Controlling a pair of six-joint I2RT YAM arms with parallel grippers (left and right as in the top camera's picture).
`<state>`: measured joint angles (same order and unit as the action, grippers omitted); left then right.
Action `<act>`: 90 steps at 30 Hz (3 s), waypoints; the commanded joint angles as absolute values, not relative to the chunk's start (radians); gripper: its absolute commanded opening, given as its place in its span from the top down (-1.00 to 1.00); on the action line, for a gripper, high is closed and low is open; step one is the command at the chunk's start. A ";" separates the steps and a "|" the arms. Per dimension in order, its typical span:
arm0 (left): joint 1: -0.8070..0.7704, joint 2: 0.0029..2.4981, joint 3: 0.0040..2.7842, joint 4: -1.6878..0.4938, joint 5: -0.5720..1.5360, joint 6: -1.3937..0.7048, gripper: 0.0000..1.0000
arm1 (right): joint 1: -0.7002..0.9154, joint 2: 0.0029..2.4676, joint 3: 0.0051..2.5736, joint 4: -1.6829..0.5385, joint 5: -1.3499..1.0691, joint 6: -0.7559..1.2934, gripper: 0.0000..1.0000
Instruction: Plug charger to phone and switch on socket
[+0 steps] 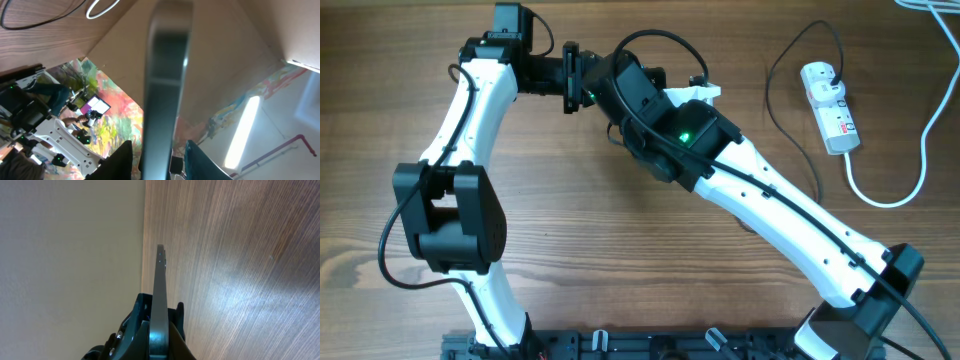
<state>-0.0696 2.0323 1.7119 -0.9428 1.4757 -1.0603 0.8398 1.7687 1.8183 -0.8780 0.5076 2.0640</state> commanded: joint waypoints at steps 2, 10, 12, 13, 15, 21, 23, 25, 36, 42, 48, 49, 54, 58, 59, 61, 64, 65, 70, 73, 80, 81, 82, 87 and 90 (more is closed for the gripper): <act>-0.070 1.994 1.715 -0.943 1.496 -1.059 0.50 | 0.841 1.777 1.838 -0.872 0.508 2.071 0.92; -0.070 1.994 1.715 -0.943 1.496 -1.059 0.84 | 0.840 1.777 1.838 -0.867 0.490 2.070 0.91; -0.070 1.994 1.715 -0.943 1.496 -1.059 0.92 | 0.840 1.777 1.838 -0.867 0.489 2.070 0.91; -0.070 1.994 1.715 -0.943 1.495 -1.059 0.92 | 0.840 1.777 1.838 -0.865 0.488 2.068 0.91; -0.070 1.994 1.715 -0.943 1.495 -1.059 0.92 | 0.841 1.777 1.838 -0.864 0.487 2.067 0.91; -0.070 1.994 1.715 -0.943 1.495 -1.059 0.92 | 0.840 1.777 1.838 -0.860 0.485 2.033 0.56; -0.070 1.994 1.715 -0.943 1.490 -1.058 0.92 | 0.840 1.777 1.838 -0.857 0.486 2.010 0.14; -0.070 1.994 1.715 -0.942 1.479 -1.058 0.92 | 0.840 1.776 1.838 -0.847 0.485 1.966 -0.25; -0.056 1.994 1.715 -0.893 1.333 -1.055 0.92 | 0.840 1.709 1.838 -0.906 0.507 1.790 -0.81; -0.037 1.994 1.715 -0.902 1.326 -0.915 0.92 | 0.825 1.613 1.838 -1.052 0.665 1.699 -0.99; -0.044 1.994 1.715 -1.013 1.322 -0.540 0.92 | 0.709 1.549 1.838 -1.242 0.672 1.524 -0.99; -0.046 1.994 1.715 -1.057 1.306 -0.468 0.92 | 0.687 1.548 1.838 -1.251 0.668 1.455 -0.99; -0.060 1.994 1.715 -1.222 1.078 -0.216 0.92 | 0.530 1.547 1.838 -1.258 0.460 0.945 -0.99; -0.109 1.994 1.715 -1.298 0.994 -0.054 0.92 | 0.413 1.549 1.838 -1.276 0.216 0.644 -1.00; -0.124 1.993 1.715 -1.308 0.994 -0.021 0.92 | 0.391 1.551 1.838 -1.285 0.175 0.592 -1.00; -0.157 1.993 1.715 -1.326 0.994 0.041 0.92 | 0.355 1.552 1.838 -1.309 0.128 0.514 -1.00; -0.200 1.993 1.715 -1.331 0.998 0.092 0.92 | 0.313 1.554 1.838 -1.346 0.126 0.486 -0.99; -0.215 1.993 1.715 -1.328 1.005 0.101 0.92 | 0.301 1.555 1.837 -1.357 0.126 0.486 -0.99; -0.252 1.967 1.715 -1.320 1.021 0.101 0.92 | 0.281 1.558 1.818 -1.367 0.150 0.468 -1.00; -0.243 1.906 1.715 -1.314 1.020 0.101 0.92 | 0.280 1.567 1.769 -1.341 0.198 0.468 -0.99; -0.178 1.667 1.715 -1.302 0.948 0.096 0.92 | 0.249 1.629 1.642 -1.260 0.156 0.470 -0.99; -0.167 1.625 1.715 -1.302 0.889 0.092 0.92 | 0.243 1.641 1.636 -1.255 0.137 0.470 -0.99; -0.162 1.602 1.715 -1.302 0.850 0.084 0.92 | 0.239 1.653 1.633 -1.250 0.117 0.470 -0.99; -0.147 1.504 1.715 -1.298 0.585 -0.002 0.92 | 0.231 1.699 1.629 -1.199 0.058 0.432 -0.82; -0.147 1.495 1.715 -1.299 0.477 -0.016 0.92 | 0.231 1.718 1.629 -1.184 0.058 0.419 -0.60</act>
<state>-0.1509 1.4944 1.7054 -1.3025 0.6754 0.0227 0.2329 1.6966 1.6310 -1.1938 0.0956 0.4511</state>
